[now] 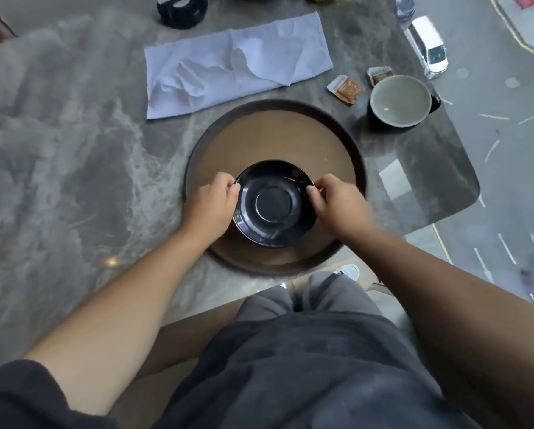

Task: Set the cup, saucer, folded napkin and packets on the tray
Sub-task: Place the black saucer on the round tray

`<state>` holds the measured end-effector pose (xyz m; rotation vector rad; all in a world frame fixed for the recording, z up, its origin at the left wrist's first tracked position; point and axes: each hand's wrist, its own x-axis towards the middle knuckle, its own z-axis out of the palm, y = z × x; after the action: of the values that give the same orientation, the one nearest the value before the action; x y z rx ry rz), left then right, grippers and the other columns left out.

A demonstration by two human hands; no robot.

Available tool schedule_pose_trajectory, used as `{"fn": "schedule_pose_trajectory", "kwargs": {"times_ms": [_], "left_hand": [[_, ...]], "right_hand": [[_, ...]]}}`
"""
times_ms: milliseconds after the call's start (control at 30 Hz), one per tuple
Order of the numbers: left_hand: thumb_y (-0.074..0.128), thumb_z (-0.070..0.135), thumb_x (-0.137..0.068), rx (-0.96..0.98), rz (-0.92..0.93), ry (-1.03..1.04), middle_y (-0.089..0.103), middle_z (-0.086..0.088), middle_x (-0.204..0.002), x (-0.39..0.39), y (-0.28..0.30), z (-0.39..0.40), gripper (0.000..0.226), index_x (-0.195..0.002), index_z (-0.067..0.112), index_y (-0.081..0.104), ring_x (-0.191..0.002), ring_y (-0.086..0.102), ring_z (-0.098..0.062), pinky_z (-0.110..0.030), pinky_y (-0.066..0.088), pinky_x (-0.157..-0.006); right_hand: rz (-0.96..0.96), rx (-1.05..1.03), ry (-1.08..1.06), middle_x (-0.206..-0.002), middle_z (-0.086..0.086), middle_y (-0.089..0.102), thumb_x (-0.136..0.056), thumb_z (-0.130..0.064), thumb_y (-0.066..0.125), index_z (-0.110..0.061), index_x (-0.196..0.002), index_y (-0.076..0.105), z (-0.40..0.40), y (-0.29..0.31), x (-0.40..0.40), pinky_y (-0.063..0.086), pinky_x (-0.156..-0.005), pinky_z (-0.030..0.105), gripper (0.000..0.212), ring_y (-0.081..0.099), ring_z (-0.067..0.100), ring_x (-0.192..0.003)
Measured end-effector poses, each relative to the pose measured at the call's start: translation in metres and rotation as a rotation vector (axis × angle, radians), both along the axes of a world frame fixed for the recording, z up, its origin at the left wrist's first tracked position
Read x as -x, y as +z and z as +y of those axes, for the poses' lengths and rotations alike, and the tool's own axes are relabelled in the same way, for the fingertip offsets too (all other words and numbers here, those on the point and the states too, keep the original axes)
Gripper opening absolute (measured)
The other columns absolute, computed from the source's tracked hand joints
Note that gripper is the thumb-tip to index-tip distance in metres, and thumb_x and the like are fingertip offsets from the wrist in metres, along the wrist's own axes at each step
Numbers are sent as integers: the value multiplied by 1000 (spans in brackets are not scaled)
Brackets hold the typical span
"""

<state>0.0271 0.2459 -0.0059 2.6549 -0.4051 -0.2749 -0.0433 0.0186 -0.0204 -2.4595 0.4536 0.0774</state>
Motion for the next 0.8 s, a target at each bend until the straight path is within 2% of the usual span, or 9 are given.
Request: {"fn": "schedule_pose_trajectory", "kwargs": {"times_ms": [133, 267, 467, 700, 800], "left_hand": [[39, 32, -99, -121, 18, 35, 67, -16, -98, -2, -5, 25, 25, -107, 12, 51, -87, 59, -39, -46, 49, -71], [38, 32, -99, -179, 1, 21, 67, -15, -88, -3, -10, 43, 25, -105, 11, 50, -77, 59, -38, -43, 48, -64], [39, 32, -100, -222, -32, -23, 67, -14, -83, -1, -18, 57, 25, -104, 10, 50, -71, 58, -36, -40, 47, -58], [39, 34, -99, -276, -68, -55, 67, -13, -80, 0, -24, 67, 27, -101, 10, 52, -67, 58, -36, -36, 42, -53], [39, 34, -99, -288, -87, -50, 66, -13, -78, 0, -25, 66, 28, -99, 10, 53, -64, 57, -35, -33, 35, -51]], "right_hand": [[66, -32, 71, -81, 11, 69, -92, -42, 49, -16, -93, 60, 24, -8, -8, 42, -60, 33, 28, 63, 35, -80], [83, -28, 122, -82, 12, 69, -92, -40, 50, -14, -90, 61, 38, -13, -12, 38, -58, 31, 28, 62, 36, -78], [115, -15, 155, -82, 13, 70, -92, -38, 51, -12, -89, 62, 49, -16, -13, 45, -61, 34, 28, 62, 36, -80], [144, 5, 159, -81, 12, 69, -91, -38, 51, -12, -92, 63, 56, -22, -15, 42, -59, 32, 28, 62, 35, -80], [147, 5, 153, -81, 12, 69, -91, -38, 51, -13, -91, 62, 58, -25, -15, 40, -58, 32, 27, 62, 35, -79]]}}
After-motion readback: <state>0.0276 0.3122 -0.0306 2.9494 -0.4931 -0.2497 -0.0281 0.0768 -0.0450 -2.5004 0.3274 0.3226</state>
